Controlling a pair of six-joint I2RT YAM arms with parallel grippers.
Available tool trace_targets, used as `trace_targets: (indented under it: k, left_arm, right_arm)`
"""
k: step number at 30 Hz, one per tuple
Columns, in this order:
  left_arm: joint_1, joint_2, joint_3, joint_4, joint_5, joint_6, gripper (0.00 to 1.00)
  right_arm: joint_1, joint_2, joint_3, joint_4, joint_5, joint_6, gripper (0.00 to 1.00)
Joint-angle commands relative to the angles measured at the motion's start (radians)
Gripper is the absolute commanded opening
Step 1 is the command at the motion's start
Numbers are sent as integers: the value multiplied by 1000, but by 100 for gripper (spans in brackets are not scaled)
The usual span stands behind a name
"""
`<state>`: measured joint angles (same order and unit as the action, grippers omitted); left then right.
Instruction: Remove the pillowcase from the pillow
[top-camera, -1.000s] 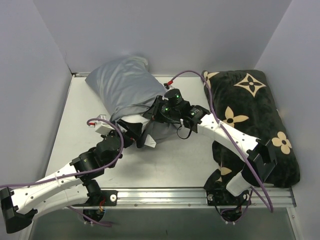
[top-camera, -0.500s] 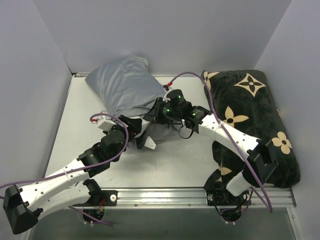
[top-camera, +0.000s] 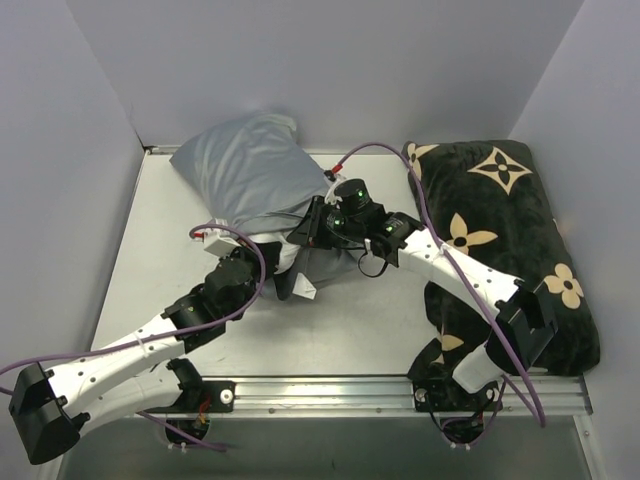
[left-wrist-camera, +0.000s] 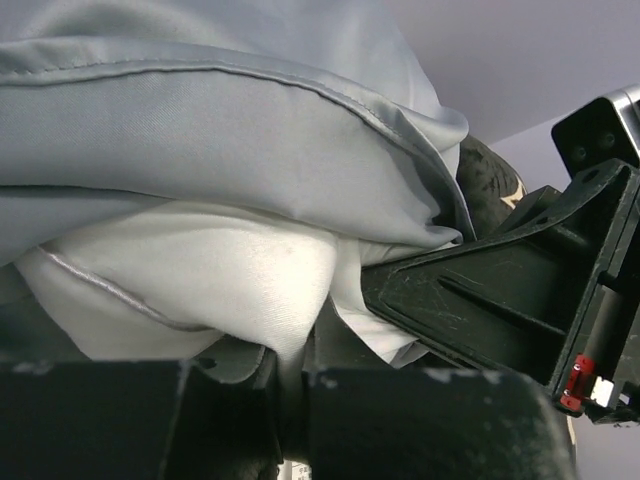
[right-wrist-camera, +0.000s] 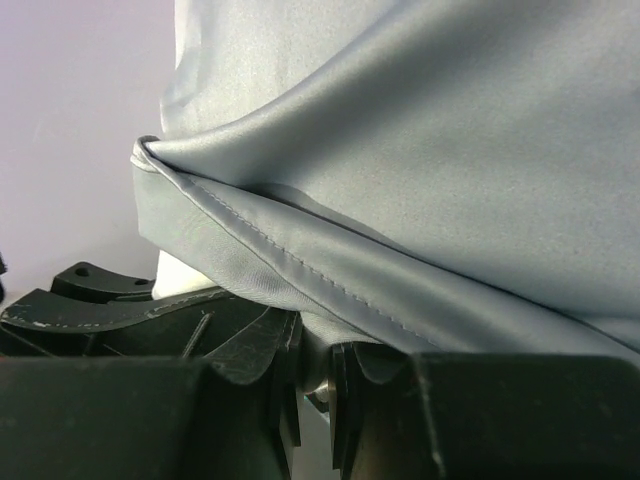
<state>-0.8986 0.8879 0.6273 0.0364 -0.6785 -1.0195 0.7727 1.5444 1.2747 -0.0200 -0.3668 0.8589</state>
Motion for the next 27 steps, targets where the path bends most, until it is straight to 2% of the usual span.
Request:
trace_targets:
  k: [1, 3, 4, 5, 6, 8, 9, 12, 16, 22, 27]
  left_arm:
    - [17, 17, 25, 79, -3, 65, 0]
    - [9, 19, 44, 60, -6, 70, 0]
    - [7, 23, 49, 57, -9, 81, 0]
    - [1, 26, 55, 50, -13, 84, 0]
    - [-5, 28, 60, 48, -16, 87, 0]
    - [-10, 33, 66, 45, -13, 95, 0]
    - [-8, 33, 68, 46, -13, 95, 0]
    - [-11, 29, 69, 46, -4, 95, 0]
    - [-13, 19, 72, 42, 5, 102, 0]
    - [-14, 9, 75, 37, 13, 110, 0]
    - [-13, 8, 81, 36, 19, 118, 0]
  right_arm:
    - [23, -113, 5, -7, -66, -67, 0]
    - [22, -130, -11, -52, -22, -104, 2]
    - [23, -147, -15, -69, 6, -113, 13]
    - [22, -159, -21, -102, 73, -126, 20]
    - [23, -171, -35, -116, 103, -144, 34]
    - [23, -194, -43, -168, 191, -167, 47]
    - [23, -205, -44, -188, 221, -176, 57]
    - [25, -247, -61, -244, 319, -213, 71]
    - [27, -311, -97, -271, 400, -230, 80]
    - [34, -264, -75, -366, 566, -270, 82]
    - [42, -218, -86, -370, 591, -300, 82]
